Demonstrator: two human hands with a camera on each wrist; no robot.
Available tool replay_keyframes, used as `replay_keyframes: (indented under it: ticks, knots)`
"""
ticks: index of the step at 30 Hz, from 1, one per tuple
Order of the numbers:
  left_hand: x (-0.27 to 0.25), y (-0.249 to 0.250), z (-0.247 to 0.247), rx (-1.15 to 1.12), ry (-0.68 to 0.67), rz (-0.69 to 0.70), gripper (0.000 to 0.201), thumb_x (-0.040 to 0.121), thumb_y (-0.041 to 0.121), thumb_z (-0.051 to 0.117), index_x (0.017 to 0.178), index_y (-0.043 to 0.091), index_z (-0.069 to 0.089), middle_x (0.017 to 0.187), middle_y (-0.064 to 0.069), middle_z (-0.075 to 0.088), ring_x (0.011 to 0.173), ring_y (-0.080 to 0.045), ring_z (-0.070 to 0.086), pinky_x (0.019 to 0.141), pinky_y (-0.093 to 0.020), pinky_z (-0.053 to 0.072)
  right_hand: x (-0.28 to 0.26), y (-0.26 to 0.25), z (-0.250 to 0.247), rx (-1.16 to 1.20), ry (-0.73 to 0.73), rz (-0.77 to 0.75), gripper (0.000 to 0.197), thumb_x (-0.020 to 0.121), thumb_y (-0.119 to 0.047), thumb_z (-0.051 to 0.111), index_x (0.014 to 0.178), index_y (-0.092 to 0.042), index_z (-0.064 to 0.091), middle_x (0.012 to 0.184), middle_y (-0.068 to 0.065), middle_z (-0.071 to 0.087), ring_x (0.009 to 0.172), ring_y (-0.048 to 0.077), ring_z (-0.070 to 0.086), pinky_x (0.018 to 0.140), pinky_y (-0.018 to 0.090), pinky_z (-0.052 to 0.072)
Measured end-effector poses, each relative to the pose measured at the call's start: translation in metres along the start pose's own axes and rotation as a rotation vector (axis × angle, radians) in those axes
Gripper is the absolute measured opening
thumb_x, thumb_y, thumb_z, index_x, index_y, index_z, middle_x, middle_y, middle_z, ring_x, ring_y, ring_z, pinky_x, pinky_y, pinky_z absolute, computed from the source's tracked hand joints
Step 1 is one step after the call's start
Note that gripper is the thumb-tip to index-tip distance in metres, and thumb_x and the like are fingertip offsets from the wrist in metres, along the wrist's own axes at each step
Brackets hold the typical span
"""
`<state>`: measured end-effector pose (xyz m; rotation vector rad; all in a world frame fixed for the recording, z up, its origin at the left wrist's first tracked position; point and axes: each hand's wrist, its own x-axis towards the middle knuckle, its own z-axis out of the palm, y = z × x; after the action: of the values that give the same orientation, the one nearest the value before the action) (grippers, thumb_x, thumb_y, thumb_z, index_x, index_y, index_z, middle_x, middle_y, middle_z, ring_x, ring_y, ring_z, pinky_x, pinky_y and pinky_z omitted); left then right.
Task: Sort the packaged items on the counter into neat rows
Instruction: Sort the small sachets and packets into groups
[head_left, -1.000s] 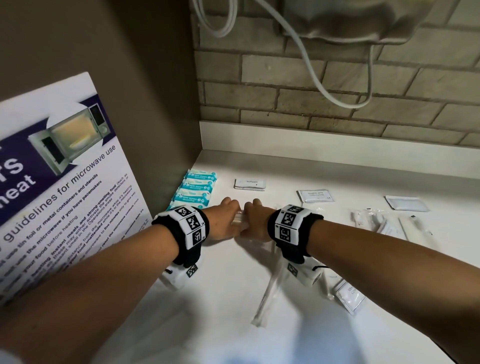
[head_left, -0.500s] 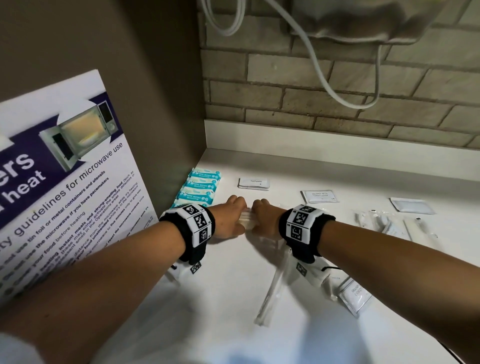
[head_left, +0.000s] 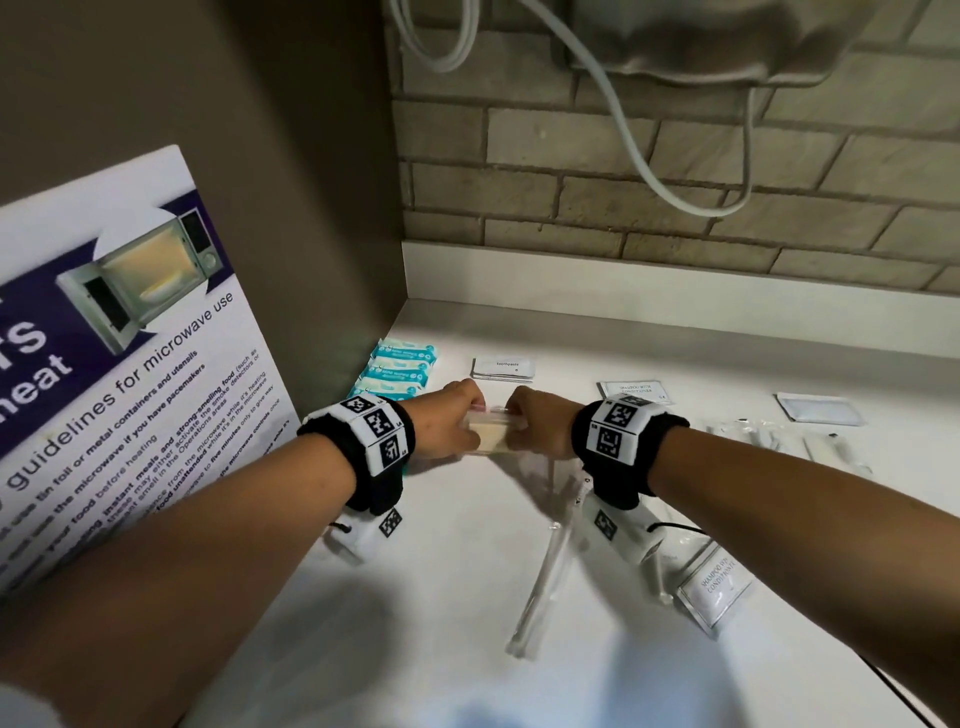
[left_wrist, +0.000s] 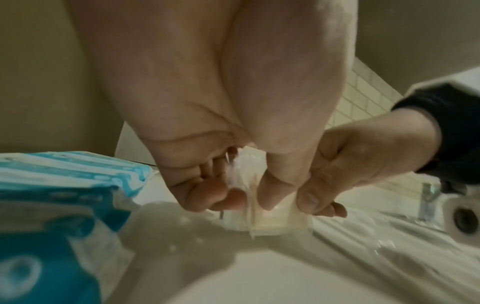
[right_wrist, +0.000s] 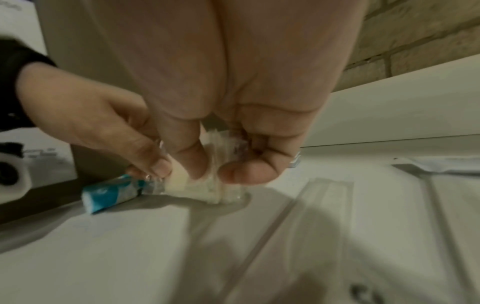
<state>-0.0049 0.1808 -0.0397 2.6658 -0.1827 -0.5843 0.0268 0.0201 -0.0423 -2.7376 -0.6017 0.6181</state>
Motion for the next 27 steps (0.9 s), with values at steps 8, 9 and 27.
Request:
replay_keyframes:
  ticks: [8, 9, 27]
  knots:
    - [0.013, -0.007, -0.021, -0.215, 0.080, -0.020, 0.049, 0.085, 0.024, 0.068, 0.121, 0.021, 0.035, 0.117, 0.000, 0.051, 0.096, -0.019, 0.055, 0.083, -0.028, 0.045, 0.022, 0.015, -0.027, 0.261, 0.022, 0.119, 0.043, 0.072, -0.027, 0.081, 0.101, -0.017, 0.052, 0.092, 0.000, 0.054, 0.086, 0.020, 0.052, 0.076, 0.030, 0.043]
    - [0.016, -0.008, -0.023, -0.227, 0.090, -0.029, 0.048, 0.085, 0.026, 0.069, 0.119, 0.022, 0.036, 0.117, 0.000, 0.050, 0.096, -0.018, 0.054, 0.083, -0.028, 0.044, 0.025, 0.016, -0.029, 0.310, 0.006, 0.137, 0.038, 0.072, -0.025, 0.081, 0.094, -0.017, 0.051, 0.086, 0.001, 0.055, 0.080, 0.020, 0.053, 0.072, 0.029, 0.044]
    - [0.059, -0.019, -0.018, -0.439, 0.104, -0.198, 0.045, 0.086, 0.016, 0.071, 0.119, 0.010, 0.040, 0.090, 0.000, 0.058, 0.063, -0.011, 0.061, 0.053, -0.015, 0.048, 0.045, 0.014, -0.023, 0.453, -0.011, 0.307, 0.067, 0.062, -0.015, 0.069, 0.118, -0.004, 0.036, 0.077, 0.010, 0.067, 0.065, 0.023, 0.061, 0.067, 0.034, 0.053]
